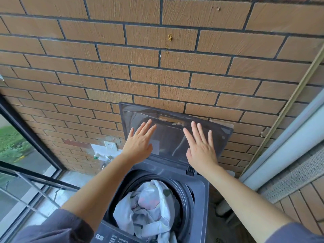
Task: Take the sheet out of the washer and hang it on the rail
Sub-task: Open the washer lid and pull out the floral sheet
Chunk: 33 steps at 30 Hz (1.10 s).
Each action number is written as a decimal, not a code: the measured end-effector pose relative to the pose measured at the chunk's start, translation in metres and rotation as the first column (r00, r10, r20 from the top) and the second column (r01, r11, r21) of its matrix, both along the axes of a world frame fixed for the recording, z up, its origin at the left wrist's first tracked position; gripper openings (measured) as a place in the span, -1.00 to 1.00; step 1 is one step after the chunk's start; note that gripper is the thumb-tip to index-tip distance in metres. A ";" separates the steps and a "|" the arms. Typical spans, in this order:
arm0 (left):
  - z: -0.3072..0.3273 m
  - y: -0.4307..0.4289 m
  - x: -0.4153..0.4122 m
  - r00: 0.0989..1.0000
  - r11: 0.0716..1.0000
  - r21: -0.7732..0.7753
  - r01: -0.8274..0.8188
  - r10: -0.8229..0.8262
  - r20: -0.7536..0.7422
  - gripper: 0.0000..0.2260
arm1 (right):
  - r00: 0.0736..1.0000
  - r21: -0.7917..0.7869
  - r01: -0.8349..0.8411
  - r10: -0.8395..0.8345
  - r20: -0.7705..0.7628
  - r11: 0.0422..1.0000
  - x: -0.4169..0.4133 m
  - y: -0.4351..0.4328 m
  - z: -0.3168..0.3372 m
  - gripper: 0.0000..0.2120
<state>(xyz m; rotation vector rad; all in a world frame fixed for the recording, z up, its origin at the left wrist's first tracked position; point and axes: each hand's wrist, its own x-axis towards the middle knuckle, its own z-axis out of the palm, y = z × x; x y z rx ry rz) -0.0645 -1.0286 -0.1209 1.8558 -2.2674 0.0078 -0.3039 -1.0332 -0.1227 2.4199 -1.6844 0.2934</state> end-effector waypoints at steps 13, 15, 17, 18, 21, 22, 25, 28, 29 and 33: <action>-0.171 0.117 0.022 0.991 0.882 0.464 -0.083 0.121 -0.053 -0.46 | 0.993 0.667 -0.104 0.120 0.021 0.738 0.024 0.079 -0.160 -0.32; -0.190 0.119 0.021 0.991 0.865 0.494 -0.095 0.131 -0.040 -0.47 | 0.995 0.760 -0.096 0.063 0.073 0.643 0.031 0.081 -0.181 -0.27; -0.211 0.117 0.020 0.991 0.849 0.519 -0.104 0.131 -0.016 -0.46 | 0.995 0.811 -0.083 0.001 0.102 0.579 0.040 0.078 -0.204 -0.18; -0.221 0.114 0.020 0.990 0.833 0.541 -0.113 0.143 -0.013 -0.45 | 0.994 0.825 -0.079 -0.023 0.110 0.559 0.045 0.075 -0.217 -0.12; -0.241 0.100 0.021 0.986 0.795 0.592 -0.132 0.169 -0.007 -0.41 | 0.990 0.846 -0.071 -0.064 0.123 0.528 0.057 0.062 -0.245 -0.01; -0.249 0.095 0.022 0.985 0.786 0.603 -0.136 0.173 -0.003 -0.40 | 0.990 0.851 -0.065 -0.075 0.122 0.521 0.061 0.058 -0.257 0.02; -0.267 0.080 0.024 0.979 0.762 0.627 -0.161 0.204 0.004 -0.38 | 0.991 0.834 -0.050 -0.074 0.107 0.550 0.072 0.046 -0.278 0.07; -0.290 0.068 0.027 0.968 0.714 0.677 -0.176 0.251 -0.013 -0.37 | 0.994 0.833 -0.032 -0.073 0.087 0.552 0.087 0.037 -0.298 0.04; -0.291 0.067 0.028 0.964 0.699 0.694 -0.170 0.263 -0.029 -0.35 | 0.994 0.837 -0.015 -0.082 0.071 0.546 0.090 0.035 -0.300 0.00; -0.316 0.056 0.033 0.951 0.639 0.754 -0.152 0.302 -0.065 -0.33 | 0.978 0.811 0.045 -0.190 0.082 0.584 0.110 0.027 -0.347 -0.32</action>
